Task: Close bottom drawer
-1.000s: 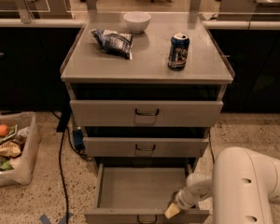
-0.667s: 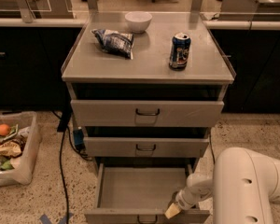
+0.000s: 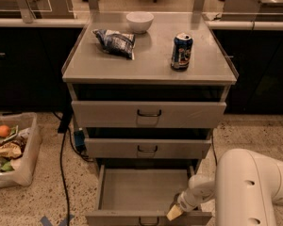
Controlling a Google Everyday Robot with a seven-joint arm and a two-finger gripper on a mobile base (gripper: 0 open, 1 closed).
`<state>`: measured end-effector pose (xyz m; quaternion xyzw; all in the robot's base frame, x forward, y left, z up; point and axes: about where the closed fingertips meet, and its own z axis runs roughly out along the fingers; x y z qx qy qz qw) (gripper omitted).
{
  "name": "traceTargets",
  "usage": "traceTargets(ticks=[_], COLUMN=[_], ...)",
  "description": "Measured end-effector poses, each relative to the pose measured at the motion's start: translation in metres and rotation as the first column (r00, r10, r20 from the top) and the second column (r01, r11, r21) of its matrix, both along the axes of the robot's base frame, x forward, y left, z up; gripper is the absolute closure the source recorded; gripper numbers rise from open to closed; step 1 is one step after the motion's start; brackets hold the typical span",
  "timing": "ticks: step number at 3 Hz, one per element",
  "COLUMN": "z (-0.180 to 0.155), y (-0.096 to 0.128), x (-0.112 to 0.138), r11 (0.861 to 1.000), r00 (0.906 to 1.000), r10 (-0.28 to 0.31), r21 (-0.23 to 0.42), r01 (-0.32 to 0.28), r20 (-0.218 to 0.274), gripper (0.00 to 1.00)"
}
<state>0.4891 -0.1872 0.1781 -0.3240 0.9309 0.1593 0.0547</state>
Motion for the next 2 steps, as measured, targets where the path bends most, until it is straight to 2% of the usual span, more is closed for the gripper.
traceTargets(ticks=[2], z=[0.0000], y=[0.0000], x=[0.0000], r11=[1.000], r00=[1.0000], r10=[0.000], r21=[0.000], r01=[0.000], r20=[0.000], gripper=[0.11])
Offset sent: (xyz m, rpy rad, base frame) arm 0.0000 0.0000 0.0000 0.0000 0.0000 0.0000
